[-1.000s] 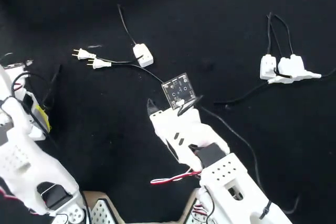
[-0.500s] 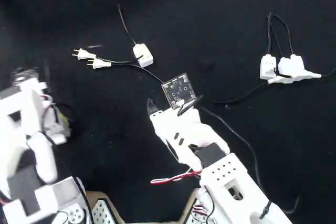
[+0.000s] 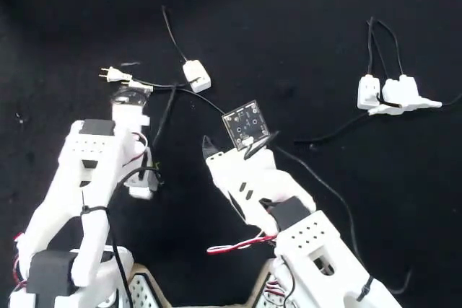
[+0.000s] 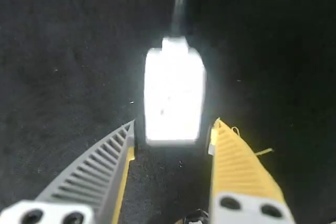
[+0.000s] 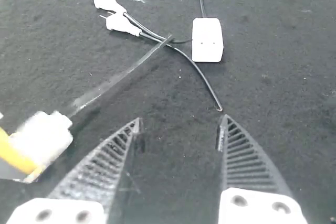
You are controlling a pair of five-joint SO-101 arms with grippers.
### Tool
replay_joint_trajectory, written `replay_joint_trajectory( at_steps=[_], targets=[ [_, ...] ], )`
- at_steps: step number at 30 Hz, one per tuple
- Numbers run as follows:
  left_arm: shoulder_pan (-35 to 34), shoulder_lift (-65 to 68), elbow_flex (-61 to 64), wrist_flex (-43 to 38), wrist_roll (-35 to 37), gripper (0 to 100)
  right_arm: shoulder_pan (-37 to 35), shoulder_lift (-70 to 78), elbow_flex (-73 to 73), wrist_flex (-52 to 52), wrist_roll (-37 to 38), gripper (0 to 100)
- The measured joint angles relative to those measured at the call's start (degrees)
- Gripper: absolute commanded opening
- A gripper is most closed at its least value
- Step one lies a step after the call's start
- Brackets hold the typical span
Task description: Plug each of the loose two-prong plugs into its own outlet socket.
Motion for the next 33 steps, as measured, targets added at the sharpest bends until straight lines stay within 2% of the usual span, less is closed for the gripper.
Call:
replay_joint_trajectory(
  at_steps=[5, 9, 13, 17, 25, 30, 33],
  targets=[
    [-0.26, 0.00, -1.49, 2.20, 0.18, 23, 0.00, 0.00, 0.00, 0.00, 0.00, 22.2],
    [-4.84, 0.53, -4.92, 4.04, 0.18, 24, 0.00, 0.00, 0.00, 0.00, 0.00, 22.2],
    [-12.40, 0.70, -5.10, -1.32, -1.85, 24, 0.00, 0.00, 0.00, 0.00, 0.00, 22.2],
    [-15.74, 0.70, -0.79, -8.70, -5.54, 23, 0.00, 0.00, 0.00, 0.00, 0.00, 22.2],
    [-15.82, 0.70, 9.76, -18.99, -7.21, 23, 0.00, 0.00, 0.00, 0.00, 0.00, 22.2],
    [-15.30, 0.62, 11.52, -17.05, -7.21, 23, 0.00, 0.00, 0.00, 0.00, 0.00, 22.2],
    [-10.99, 0.62, 11.52, -13.63, -7.21, 23, 0.00, 0.00, 0.00, 0.00, 0.00, 22.2]
  ],
)
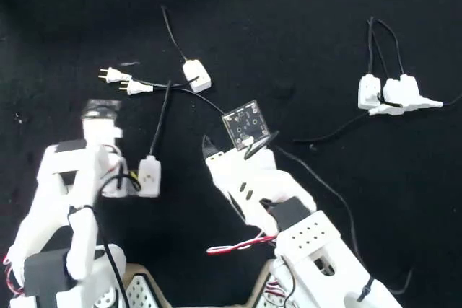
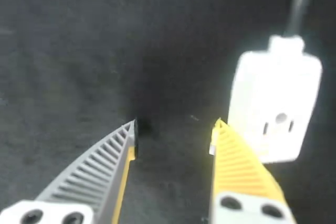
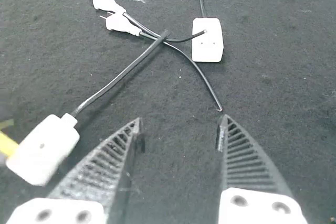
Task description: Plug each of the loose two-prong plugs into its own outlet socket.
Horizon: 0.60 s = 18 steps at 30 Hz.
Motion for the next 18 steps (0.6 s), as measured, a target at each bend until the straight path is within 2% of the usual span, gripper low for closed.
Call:
replay_joint_trajectory(
  at_steps=[4, 12, 15, 18],
  targets=[
    [8.00, 0.00, 0.00, 0.62, 0.70, 23, 0.00, 0.00, 0.00, 0.00, 0.00, 22.2],
    [22.51, 0.00, 0.00, -3.87, 10.99, 24, 0.00, 0.00, 0.00, 0.00, 0.00, 22.2],
    [26.02, 0.00, -0.88, -1.32, 11.78, 23, 0.00, 0.00, 0.00, 0.00, 0.00, 22.2],
    [25.76, 0.00, -4.92, 4.22, 12.04, 23, 0.00, 0.00, 0.00, 0.00, 0.00, 22.2]
  ],
)
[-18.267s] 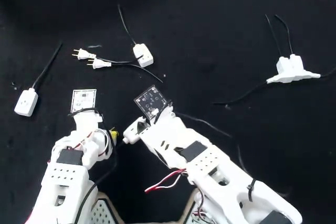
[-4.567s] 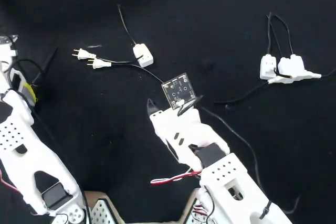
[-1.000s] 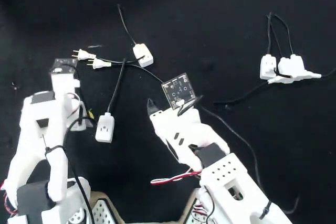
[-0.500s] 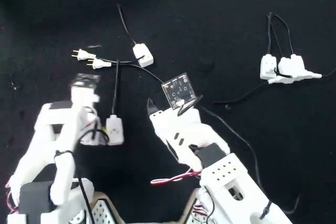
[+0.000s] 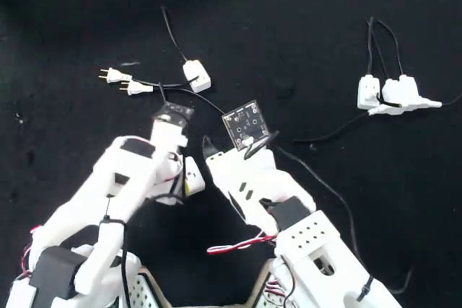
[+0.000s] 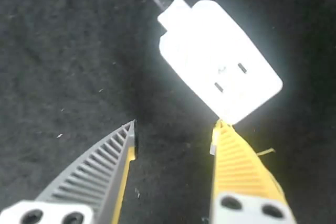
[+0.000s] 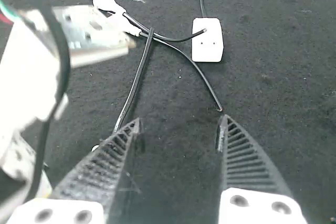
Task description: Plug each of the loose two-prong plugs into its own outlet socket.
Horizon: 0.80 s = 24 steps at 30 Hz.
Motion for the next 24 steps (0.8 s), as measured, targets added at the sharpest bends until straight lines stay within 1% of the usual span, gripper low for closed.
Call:
replay_joint_trajectory(
  at_steps=[2, 4, 6, 8, 11, 14, 18, 24],
  targets=[
    [-1.41, 0.00, -4.13, 4.31, -0.18, 23, 0.00, 0.00, 0.00, 0.00, 0.00, 22.2],
    [-4.13, 0.00, -8.53, 6.86, 0.00, 24, 0.00, 0.00, 0.00, 0.00, 0.00, 22.2],
    [-6.51, 0.18, -12.31, 7.65, 0.00, 24, 0.00, 0.00, 0.00, 0.00, 0.00, 22.2],
    [-8.70, 0.18, -14.59, 6.68, 0.18, 24, 0.00, 0.00, 0.00, 0.00, 0.00, 22.2],
    [-9.58, 0.18, -15.30, 1.58, 0.09, 24, 0.00, 0.00, 0.00, 0.00, 0.00, 22.2],
    [-9.58, 0.18, -14.77, -5.27, 1.05, 24, 0.00, 0.00, 0.00, 0.00, 0.00, 22.2],
    [-9.05, 0.18, -10.81, -13.89, 4.84, 24, 0.00, 0.00, 0.00, 0.00, 0.00, 22.2],
    [-8.62, 2.11, -5.80, -26.02, 5.63, 24, 0.00, 0.00, 0.00, 0.00, 0.00, 22.2]
  ],
)
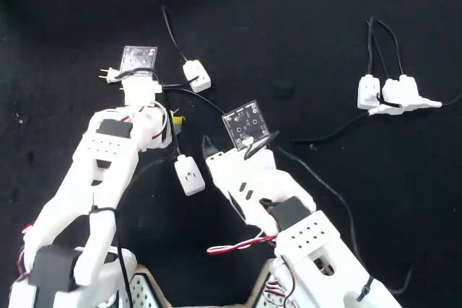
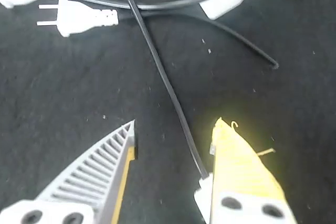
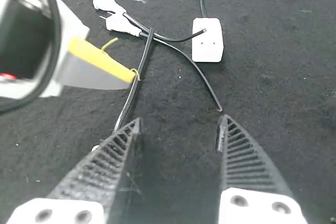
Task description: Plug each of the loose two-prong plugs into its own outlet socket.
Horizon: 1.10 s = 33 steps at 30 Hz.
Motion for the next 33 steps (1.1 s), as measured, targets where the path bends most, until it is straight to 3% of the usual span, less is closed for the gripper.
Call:
replay_joint_trajectory(
  at_steps=[4, 14, 19, 33],
  targets=[
    [0.09, 5.89, 0.18, -5.19, 0.00, 23, 0.00, 0.00, 0.00, 0.00, 0.00, 22.2],
    [-0.53, 17.23, -4.22, -5.89, 0.09, 22, 0.00, 0.00, 0.00, 0.00, 0.00, 22.2],
    [-4.66, 17.23, -4.40, -6.07, 0.53, 3, 0.00, 0.00, 0.00, 0.00, 0.00, 22.2],
    [-7.74, 16.97, -6.68, 13.89, 3.96, 7, 0.00, 0.00, 0.00, 0.00, 0.00, 22.2]
  ],
)
